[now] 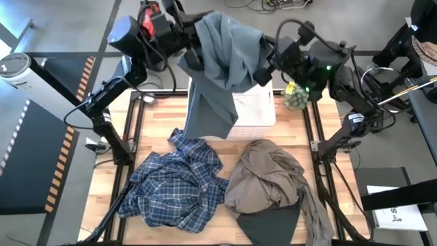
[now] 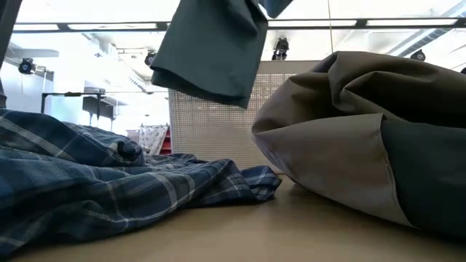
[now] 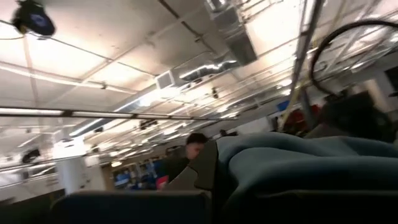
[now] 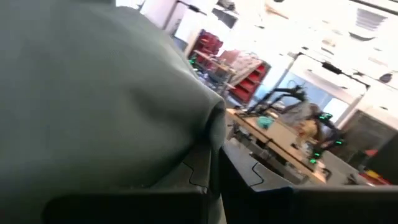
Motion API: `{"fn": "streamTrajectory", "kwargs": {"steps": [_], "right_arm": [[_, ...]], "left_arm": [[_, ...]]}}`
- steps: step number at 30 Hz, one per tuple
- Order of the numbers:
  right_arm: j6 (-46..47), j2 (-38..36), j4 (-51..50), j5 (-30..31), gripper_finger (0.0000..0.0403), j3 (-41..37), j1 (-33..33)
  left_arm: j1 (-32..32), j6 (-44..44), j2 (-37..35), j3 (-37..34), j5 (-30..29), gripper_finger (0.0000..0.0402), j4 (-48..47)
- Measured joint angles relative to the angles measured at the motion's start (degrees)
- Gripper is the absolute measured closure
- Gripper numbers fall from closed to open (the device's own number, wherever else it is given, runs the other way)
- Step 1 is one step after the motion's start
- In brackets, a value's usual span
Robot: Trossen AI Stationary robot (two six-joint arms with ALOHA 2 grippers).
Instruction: Sort clothes
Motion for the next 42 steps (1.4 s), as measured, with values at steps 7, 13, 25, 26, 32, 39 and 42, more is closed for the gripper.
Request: {"fn": "streamTrajectory", "kwargs": {"steps": [7, 13, 25, 26, 32, 39, 42], "right_arm": [[-5.9, 0.0, 5.1, -0.1, 0.0403, 0.0, -5.6], [-9.4, 0.1, 11.1, -1.5, 0.0403, 0.0, -12.5], [-3.5, 0.2, 5.2, -10.7, 0.0403, 0.0, -20.6], [-2.2, 0.4, 2.1, -12.0, 0.0403, 0.0, -20.9], [8.7, 2.8, -18.9, -20.6, 0.0403, 0.0, -22.6], [15.8, 5.0, -29.9, -26.9, 0.0403, -3.9, -23.5], [17.1, 5.0, -29.8, -28.3, 0.0403, -8.2, -23.5]], "left_arm": [[6.9, -1.8, 1.4, 0.5, -0.2, 0.0401, 1.0], [11.8, -4.6, 3.1, 0.5, -0.3, 0.0401, 0.5], [15.8, -5.2, 7.9, 0.4, 1.1, 0.0401, -6.1], [15.9, -5.2, 8.4, 0.4, 1.1, 0.0401, -7.7], [16.0, -4.8, 11.0, 0.3, 2.3, 0.0401, -18.8], [15.9, -4.1, 11.1, -7.7, 4.2, 0.0401, -26.6], [15.9, -4.2, 9.1, -14.9, 6.2, 0.0401, -26.3]]}}
